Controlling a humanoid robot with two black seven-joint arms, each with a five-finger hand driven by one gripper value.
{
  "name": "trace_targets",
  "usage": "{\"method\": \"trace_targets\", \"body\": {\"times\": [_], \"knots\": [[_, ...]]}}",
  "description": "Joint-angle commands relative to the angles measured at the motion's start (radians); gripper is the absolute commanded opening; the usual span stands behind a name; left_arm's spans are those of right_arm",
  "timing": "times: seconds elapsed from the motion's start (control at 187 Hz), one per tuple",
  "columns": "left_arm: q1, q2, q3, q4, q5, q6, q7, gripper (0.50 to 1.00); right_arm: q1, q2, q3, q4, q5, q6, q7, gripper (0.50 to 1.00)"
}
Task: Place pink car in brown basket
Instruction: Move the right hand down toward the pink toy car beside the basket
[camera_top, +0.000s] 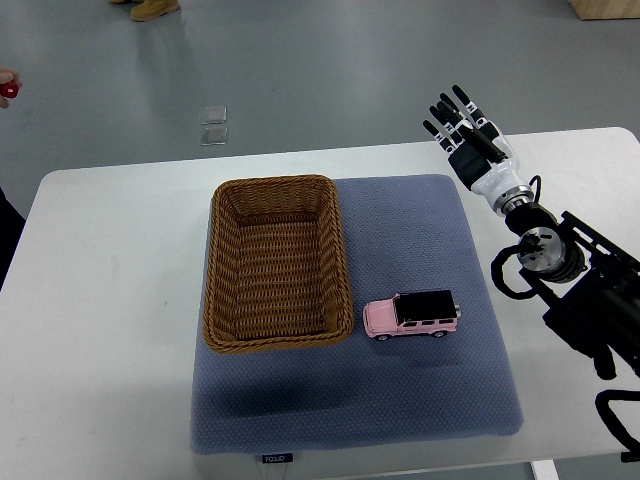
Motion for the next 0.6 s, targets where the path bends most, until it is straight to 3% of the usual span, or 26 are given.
{"method": "trace_targets", "body": {"times": [0.0,0.166,0.327,0.418,0.595], "knots": [[0.0,0.0,0.0,0.0,0.0,0.0,0.0,1.0,0.0,0.0,-0.002,0.0,-0.001,0.0,0.0,0.913],[-0.002,0.0,-0.002,0.0,-0.002,0.0,0.0,1.0,0.011,-0.006,-0.009,0.003,-0.037,0.006,-0.003,0.913],[-0.009,0.0,-0.002,0.002,-0.002,0.002,0.0,1.0,0.06,-0.118,-0.118,0.025,-0.33,0.055,-0.001,0.913],[-0.013,0.0,-0.002,0.002,-0.002,0.002,0.001,1.0,0.074,-0.238,-0.2,0.118,-0.53,0.094,-0.004,0.913],[-0.014,0.0,0.0,0.0,0.0,0.002,0.001,1.0,0.119,-0.459,-0.459,0.417,-0.939,0.109,-0.051,0.913]]}}
